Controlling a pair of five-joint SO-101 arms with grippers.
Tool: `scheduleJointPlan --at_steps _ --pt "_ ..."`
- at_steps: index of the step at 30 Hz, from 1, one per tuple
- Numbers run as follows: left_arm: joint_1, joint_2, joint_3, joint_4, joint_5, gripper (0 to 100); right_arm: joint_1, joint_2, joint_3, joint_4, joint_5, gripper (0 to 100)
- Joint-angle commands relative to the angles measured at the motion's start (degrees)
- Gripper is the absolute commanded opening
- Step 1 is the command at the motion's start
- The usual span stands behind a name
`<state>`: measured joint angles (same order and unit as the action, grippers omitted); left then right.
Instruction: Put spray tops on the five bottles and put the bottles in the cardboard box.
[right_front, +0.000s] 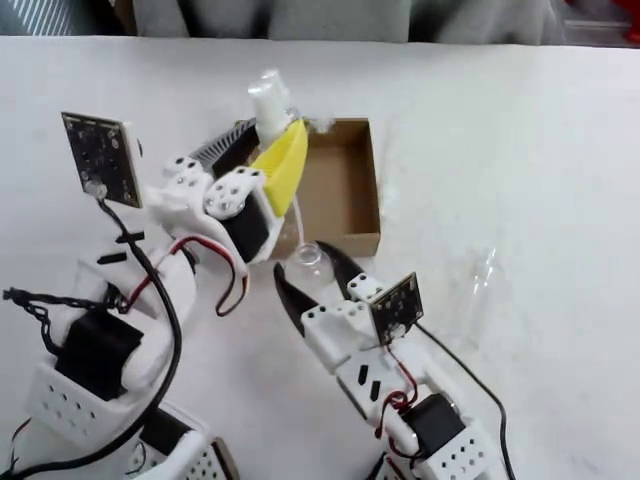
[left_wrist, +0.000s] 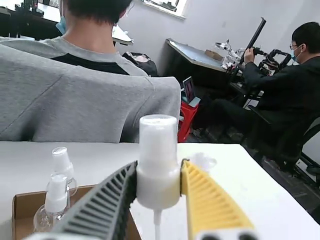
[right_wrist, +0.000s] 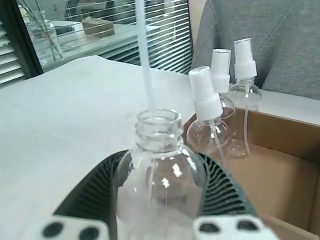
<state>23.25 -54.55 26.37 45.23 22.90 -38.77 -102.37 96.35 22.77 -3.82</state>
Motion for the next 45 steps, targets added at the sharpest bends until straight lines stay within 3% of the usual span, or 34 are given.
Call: scheduleJointPlan --at_steps 1,18,33,42,45 --pt "0.48 -1.10 -0.44 1.14 0.79 8 -0.40 -0.66 0.53 0.48 -0.44 1.6" --pt "0.57 -0.84 2.64 0.88 5.89 8 -0.40 -0.66 0.53 0.48 -0.44 1.6" --pt "2.51 -1.19 16.00 -1.67 5.63 8 -0.31 -0.66 0.53 0.48 -0.35 1.6" --pt "3.03 -1.19 17.41 -1.32 5.45 8 -0.31 -0.75 0.53 2.33 -0.18 1.6" --pt "3.03 -1.36 18.64 -0.70 1.58 8 -0.31 -0.75 0.53 2.42 -0.09 1.6"
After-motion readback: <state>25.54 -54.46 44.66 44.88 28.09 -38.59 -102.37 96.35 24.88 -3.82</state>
